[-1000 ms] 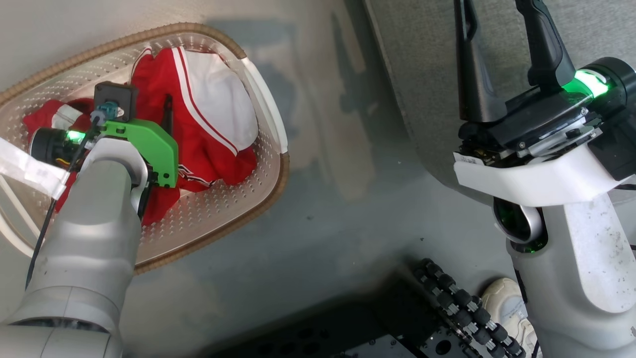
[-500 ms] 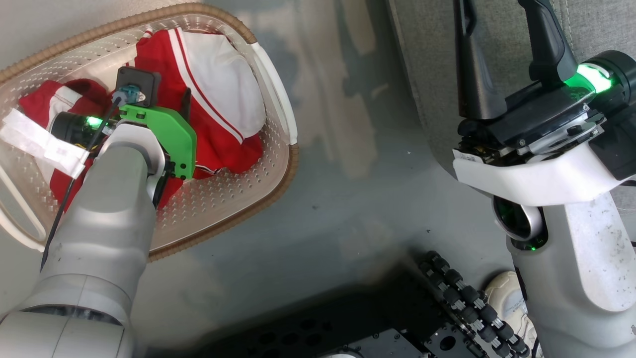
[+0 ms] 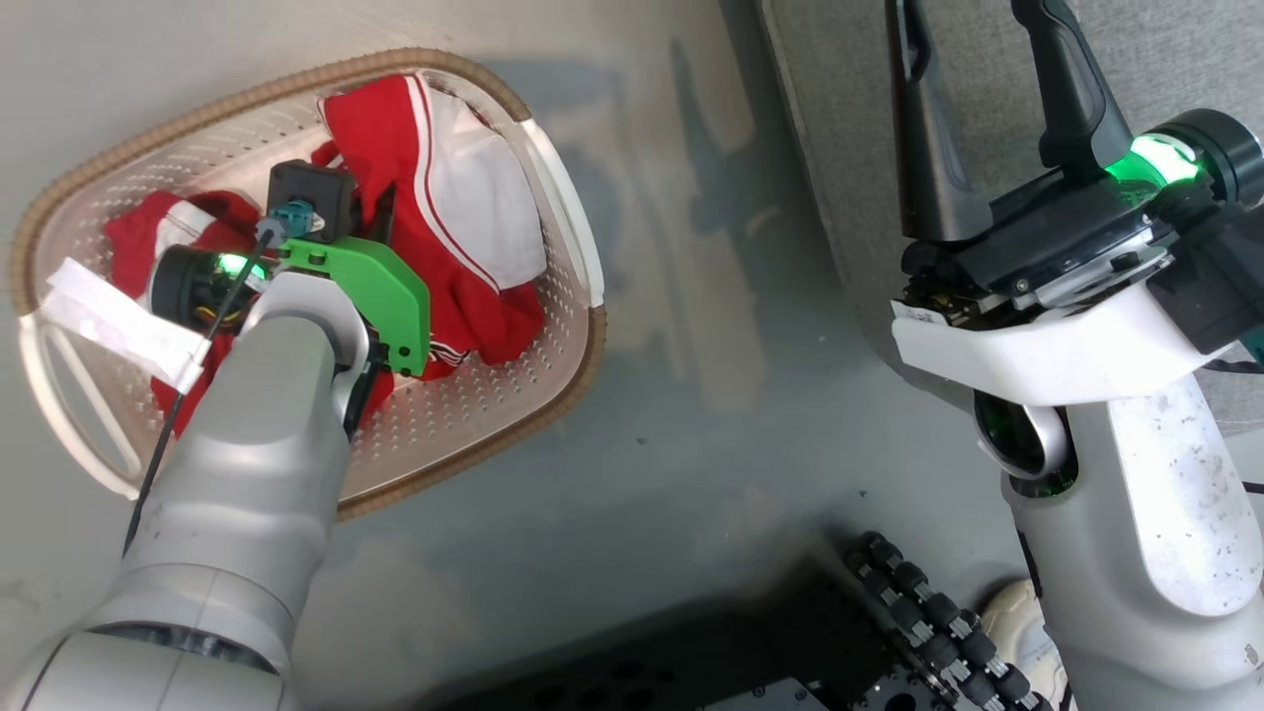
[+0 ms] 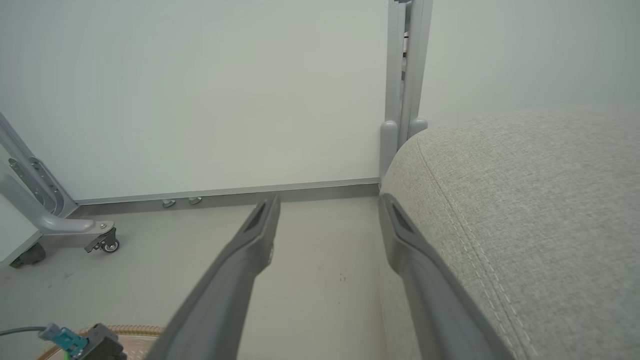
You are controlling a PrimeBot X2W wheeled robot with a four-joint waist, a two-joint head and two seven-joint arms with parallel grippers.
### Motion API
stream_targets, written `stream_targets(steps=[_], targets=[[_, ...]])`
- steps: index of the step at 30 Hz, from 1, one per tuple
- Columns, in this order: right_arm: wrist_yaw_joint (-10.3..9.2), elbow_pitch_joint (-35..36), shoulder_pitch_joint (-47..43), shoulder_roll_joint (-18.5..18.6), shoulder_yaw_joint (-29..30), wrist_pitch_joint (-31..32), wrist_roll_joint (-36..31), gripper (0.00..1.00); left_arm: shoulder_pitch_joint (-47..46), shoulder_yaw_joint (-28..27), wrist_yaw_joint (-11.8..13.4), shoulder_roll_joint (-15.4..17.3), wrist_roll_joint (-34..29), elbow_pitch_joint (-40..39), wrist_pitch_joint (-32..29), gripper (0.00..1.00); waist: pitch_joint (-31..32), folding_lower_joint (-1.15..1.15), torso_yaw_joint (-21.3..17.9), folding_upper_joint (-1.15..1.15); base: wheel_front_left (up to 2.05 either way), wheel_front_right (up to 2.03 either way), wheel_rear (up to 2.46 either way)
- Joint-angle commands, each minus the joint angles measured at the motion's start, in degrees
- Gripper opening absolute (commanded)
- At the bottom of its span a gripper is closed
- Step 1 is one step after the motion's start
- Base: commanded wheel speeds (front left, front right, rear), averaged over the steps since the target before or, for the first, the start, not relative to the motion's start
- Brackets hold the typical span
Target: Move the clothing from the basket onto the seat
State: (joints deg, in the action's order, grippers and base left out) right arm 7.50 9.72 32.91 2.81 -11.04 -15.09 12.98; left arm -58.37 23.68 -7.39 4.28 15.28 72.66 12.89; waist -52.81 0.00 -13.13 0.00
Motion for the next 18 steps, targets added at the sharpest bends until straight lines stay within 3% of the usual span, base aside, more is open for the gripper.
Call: stream_targets(steps=[1, 10, 18], targets=[[-0.01, -0.50, -0.88, 0.15, 0.19, -0.12, -0.48, 1.00, 1.21, 0.59, -0.13, -0.23, 1.27, -0.52, 0.67, 0.00, 2.74, 0.00, 1.50, 0.00, 0.00, 0.00, 0.00], [-0.02, -2.93, -3.49, 0.17, 0.28, -0.12, -1.40, 1.00, 6.54, 4.81, -0.13, -0.96, 6.56, -4.97, 2.36, 0.00, 10.90, 0.00, 4.64, 0.00, 0.00, 0.00, 0.00], [-0.02, -5.89, -6.73, 0.18, 0.98, -0.12, -2.53, 1.00, 12.57, 4.18, -0.14, -0.20, 9.17, -13.28, 2.32, 0.00, 18.83, 0.00, 7.85, 0.00, 0.00, 0.00, 0.00]])
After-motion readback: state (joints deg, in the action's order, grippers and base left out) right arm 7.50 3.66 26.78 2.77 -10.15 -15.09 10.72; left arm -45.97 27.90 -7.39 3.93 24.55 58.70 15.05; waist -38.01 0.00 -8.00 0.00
